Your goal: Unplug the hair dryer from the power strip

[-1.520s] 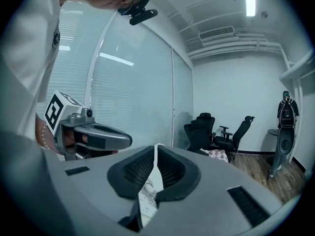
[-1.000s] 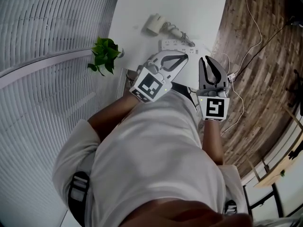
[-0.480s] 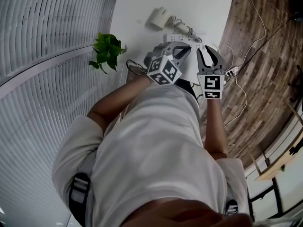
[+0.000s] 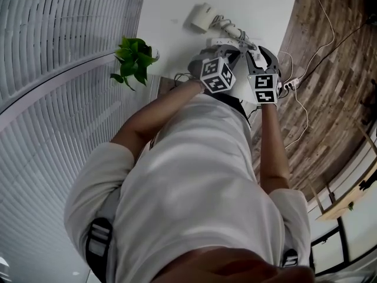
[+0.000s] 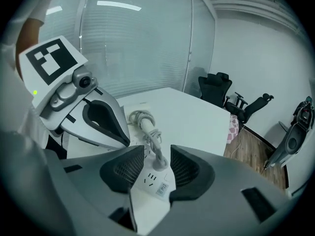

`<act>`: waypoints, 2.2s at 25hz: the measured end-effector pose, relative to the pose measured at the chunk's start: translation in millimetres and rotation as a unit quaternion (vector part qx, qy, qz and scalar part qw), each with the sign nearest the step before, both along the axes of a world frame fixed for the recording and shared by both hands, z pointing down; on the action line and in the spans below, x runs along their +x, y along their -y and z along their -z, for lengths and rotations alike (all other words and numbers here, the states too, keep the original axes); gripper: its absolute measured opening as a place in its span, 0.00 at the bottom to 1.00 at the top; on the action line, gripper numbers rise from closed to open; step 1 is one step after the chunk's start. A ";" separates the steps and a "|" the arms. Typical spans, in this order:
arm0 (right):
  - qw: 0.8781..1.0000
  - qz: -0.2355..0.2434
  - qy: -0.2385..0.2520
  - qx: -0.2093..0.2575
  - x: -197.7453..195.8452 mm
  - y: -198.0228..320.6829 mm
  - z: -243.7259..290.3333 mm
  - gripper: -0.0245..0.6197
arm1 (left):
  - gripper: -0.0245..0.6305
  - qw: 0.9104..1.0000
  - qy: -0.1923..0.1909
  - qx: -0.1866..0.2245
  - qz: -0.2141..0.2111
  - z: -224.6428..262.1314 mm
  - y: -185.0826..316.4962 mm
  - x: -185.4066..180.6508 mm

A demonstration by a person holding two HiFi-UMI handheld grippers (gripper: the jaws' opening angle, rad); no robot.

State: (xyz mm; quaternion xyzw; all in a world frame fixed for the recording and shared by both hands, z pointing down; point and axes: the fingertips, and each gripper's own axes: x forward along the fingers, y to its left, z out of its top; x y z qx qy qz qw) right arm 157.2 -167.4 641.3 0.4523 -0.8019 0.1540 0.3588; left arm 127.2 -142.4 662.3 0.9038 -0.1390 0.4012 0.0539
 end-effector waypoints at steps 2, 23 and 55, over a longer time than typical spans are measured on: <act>1.000 0.001 -0.004 -0.009 3.6 2.6 -6.8 0.28 | 0.08 1.000 0.014 -0.001 -0.001 -6.8 2.1 0.7; 0.999 0.026 -0.026 -0.015 4.9 13.7 -52.1 0.24 | 0.08 0.992 0.109 -0.048 -0.052 -53.7 0.6 3.6; 0.997 -0.048 0.063 0.015 13.1 16.9 -11.4 0.17 | 0.08 0.970 0.225 -0.040 -0.081 -57.0 -5.2 11.4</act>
